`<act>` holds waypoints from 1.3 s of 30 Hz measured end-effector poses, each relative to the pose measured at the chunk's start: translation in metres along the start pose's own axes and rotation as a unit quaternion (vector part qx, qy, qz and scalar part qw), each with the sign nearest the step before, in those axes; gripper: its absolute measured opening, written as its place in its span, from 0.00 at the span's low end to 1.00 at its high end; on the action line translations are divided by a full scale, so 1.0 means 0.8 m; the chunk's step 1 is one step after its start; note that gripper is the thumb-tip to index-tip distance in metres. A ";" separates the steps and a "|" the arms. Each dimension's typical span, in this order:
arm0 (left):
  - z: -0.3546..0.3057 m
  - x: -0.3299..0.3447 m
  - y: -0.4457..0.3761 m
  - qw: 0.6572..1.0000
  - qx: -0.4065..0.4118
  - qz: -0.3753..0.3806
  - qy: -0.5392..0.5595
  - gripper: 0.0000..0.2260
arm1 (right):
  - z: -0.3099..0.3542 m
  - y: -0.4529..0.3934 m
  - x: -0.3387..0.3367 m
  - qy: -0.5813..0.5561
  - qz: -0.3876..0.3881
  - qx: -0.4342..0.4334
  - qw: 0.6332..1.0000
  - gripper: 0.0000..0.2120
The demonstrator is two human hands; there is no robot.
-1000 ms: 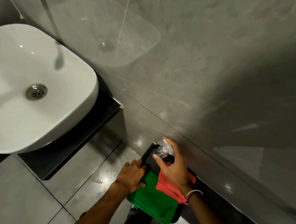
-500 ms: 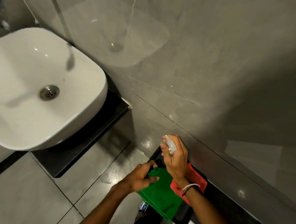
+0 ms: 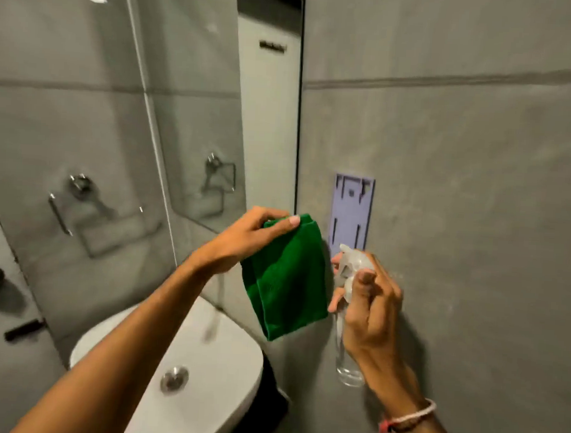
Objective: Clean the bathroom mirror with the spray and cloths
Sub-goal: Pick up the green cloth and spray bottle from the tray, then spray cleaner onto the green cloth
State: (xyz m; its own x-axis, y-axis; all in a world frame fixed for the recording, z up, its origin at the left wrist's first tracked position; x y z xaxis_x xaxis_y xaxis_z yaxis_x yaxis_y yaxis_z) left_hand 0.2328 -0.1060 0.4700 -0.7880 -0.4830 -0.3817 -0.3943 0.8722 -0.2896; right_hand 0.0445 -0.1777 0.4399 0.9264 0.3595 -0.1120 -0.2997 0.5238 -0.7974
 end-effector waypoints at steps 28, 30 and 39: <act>-0.172 -0.067 0.001 0.985 0.161 -0.010 -0.055 0.16 | 0.065 0.043 0.004 0.207 0.105 0.002 0.973 0.32; -0.159 -0.053 0.008 0.988 0.148 -0.002 -0.031 0.13 | 0.040 0.067 -0.014 0.196 0.089 0.042 0.976 0.27; -0.060 0.040 0.068 0.992 0.122 0.044 -0.005 0.12 | -0.130 0.245 -0.068 0.181 0.196 0.273 0.924 0.08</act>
State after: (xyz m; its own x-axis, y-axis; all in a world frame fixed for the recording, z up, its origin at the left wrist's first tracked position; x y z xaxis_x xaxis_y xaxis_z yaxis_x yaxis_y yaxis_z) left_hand 0.1632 -0.0704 0.4839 -0.8086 -0.4086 -0.4234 -0.1973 0.8662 -0.4591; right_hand -0.0406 -0.1749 0.2281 0.7080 0.3735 -0.5994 -0.6071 0.7555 -0.2463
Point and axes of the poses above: each hand's wrist, its own y-axis away from the middle knuckle, its own x-axis out of the palm, z = x × y, the point moved 10 cm from there along -y, towards the middle knuckle, and after that the axes turned 6 degrees about y, right-handed, at the moved point
